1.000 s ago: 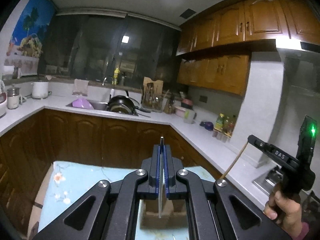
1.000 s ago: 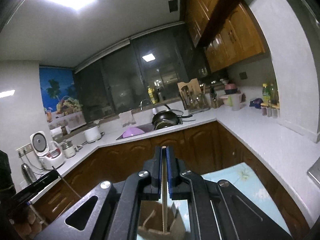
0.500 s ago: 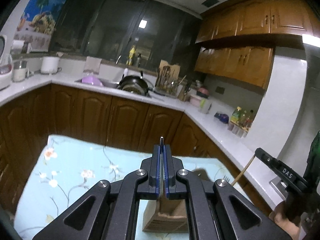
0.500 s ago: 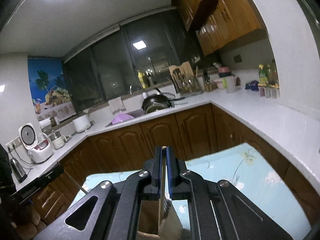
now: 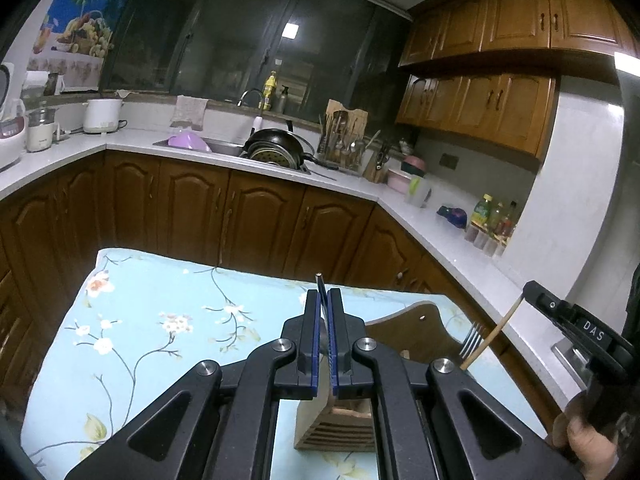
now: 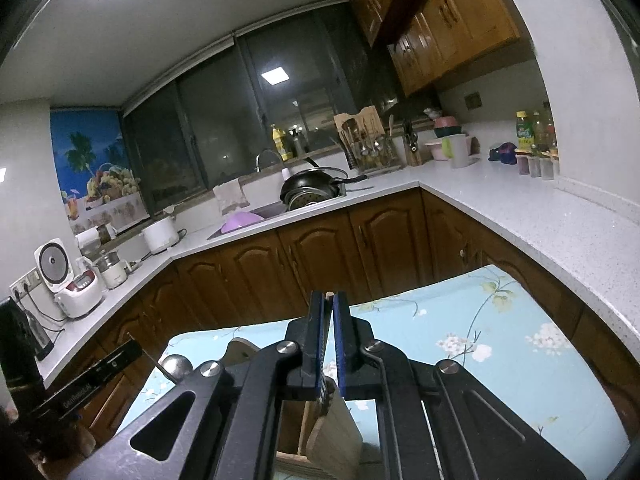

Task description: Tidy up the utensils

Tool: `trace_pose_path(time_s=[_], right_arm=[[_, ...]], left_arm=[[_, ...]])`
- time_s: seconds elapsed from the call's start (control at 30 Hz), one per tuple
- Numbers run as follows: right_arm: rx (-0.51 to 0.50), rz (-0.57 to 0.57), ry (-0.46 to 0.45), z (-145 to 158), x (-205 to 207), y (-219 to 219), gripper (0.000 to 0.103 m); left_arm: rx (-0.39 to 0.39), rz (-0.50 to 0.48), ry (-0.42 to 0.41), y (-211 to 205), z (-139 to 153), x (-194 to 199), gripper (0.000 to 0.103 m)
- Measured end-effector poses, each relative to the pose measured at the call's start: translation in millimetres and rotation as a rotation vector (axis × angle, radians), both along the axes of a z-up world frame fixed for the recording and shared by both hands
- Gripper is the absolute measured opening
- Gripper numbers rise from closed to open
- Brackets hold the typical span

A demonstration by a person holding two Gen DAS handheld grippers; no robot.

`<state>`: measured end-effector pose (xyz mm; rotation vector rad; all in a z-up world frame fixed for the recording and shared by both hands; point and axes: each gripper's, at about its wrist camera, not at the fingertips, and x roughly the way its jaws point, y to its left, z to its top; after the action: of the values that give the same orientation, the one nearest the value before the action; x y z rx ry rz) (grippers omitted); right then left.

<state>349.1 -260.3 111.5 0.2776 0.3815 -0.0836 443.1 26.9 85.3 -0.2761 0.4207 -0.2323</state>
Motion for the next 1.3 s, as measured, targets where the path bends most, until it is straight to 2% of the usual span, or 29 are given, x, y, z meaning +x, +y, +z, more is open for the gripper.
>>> trace_pose_path(time_s=[0.1, 0.2, 0.23, 0.27, 0.3, 0.33, 0.37, 0.4, 0.53, 0.57, 0.6, 0.67, 0.93, 1.3], right_arm=[[0.006, 0.0, 0.0, 0, 0, -1, 0.005], [0.034, 0.015, 0.006, -2, 0, -3, 0.011], [0.04, 0.016, 0.007, -3, -1, -4, 0.019], [0.048, 0.02, 0.003, -3, -3, -4, 0.03], [0.058, 0.024, -0.009, -1, -8, -5, 0.047], [0.062, 0.024, -0.016, -1, -10, -6, 0.061], [0.067, 0.023, -0.028, 0, -14, -7, 0.064], [0.071, 0.023, -0.041, 3, -21, -8, 0.067], [0.091, 0.034, -0.079, 10, -46, -12, 0.096], [0.093, 0.032, -0.086, 11, -50, -12, 0.097], [0.093, 0.032, -0.094, 12, -60, -12, 0.098], [0.098, 0.034, -0.096, 11, -72, -12, 0.1], [0.121, 0.049, -0.041, -4, -123, -10, 0.1], [0.148, 0.027, 0.085, -41, -185, -10, 0.1]], left_arm=[[0.006, 0.001, -0.001, -1, -1, 1, 0.002], [0.009, -0.004, 0.015, 1, 2, 2, 0.003], [0.008, -0.003, 0.019, 3, 1, -2, 0.009], [0.002, -0.006, 0.018, 6, 2, -4, 0.019], [0.0, 0.0, 0.012, 8, 1, -8, 0.024], [0.001, 0.015, 0.002, 10, 3, -14, 0.034], [0.0, 0.018, -0.003, 13, 2, -17, 0.042], [-0.004, 0.022, -0.007, 16, 0, -24, 0.045], [-0.014, 0.051, 0.002, 25, -4, -52, 0.071], [-0.009, 0.066, 0.007, 27, -7, -62, 0.08], [-0.004, 0.075, 0.008, 28, -7, -69, 0.083], [0.002, 0.085, 0.001, 30, -11, -88, 0.084], [0.0, 0.075, 0.08, 30, -23, -154, 0.084], [-0.001, 0.056, 0.186, 36, -20, -219, 0.084]])
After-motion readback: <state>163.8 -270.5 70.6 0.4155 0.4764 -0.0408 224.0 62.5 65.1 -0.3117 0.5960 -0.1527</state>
